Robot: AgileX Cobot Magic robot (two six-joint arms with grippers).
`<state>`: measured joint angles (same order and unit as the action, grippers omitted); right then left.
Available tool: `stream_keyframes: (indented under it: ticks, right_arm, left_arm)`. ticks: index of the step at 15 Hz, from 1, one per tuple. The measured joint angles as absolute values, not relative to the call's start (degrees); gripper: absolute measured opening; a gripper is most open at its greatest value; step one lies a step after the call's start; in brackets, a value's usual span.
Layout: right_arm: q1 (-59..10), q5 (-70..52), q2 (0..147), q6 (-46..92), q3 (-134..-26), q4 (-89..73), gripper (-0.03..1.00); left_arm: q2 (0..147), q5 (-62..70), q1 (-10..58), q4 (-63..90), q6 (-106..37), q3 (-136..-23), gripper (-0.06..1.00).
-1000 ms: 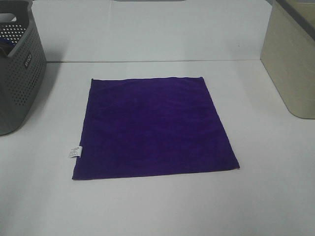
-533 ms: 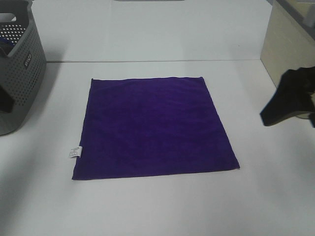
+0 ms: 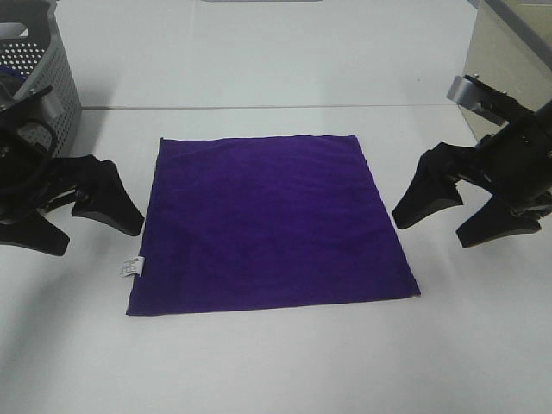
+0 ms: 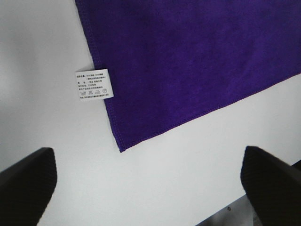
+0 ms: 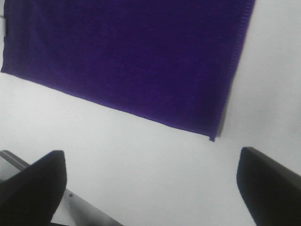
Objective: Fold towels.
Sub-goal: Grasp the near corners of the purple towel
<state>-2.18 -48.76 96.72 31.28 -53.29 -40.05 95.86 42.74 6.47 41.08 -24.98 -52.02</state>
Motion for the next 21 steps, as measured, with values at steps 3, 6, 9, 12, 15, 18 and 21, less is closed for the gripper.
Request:
stream_keyframes:
  ticks: [3,6,9,12,15,18,21]
  right_arm:
    - [2.3,-47.6,100.6,33.9,-53.3,-40.6,0.93]
    - [2.3,-45.8,101.0,34.2,-53.3,-41.8,0.93]
    - [2.3,-45.4,101.5,34.2,-53.3,-44.6,0.93]
    - [2.3,-44.5,106.3,36.7,-53.3,-47.1,0.93]
    - [2.3,-44.1,110.8,39.6,-53.7,-48.8,0.93]
    - [2.3,-44.1,113.9,40.2,-55.7,-49.9,0.92]
    - [2.3,-44.3,114.6,40.3,-56.0,-50.0,0.9]
  left_arm:
    - [101.9,40.9,6.5,44.3,-26.0,-52.0,0.99]
    - [106.3,39.1,6.5,45.8,-28.4,-52.0,0.99]
    - [107.2,36.4,6.5,46.4,-31.3,-52.3,0.99]
    - [108.5,35.4,6.5,46.5,-32.5,-52.8,0.99]
    - [110.2,34.3,6.5,46.5,-32.5,-52.8,0.99]
    - [111.3,34.3,6.5,47.3,-32.6,-53.4,0.99]
    - [111.6,34.1,6.5,47.8,-32.6,-53.6,0.99]
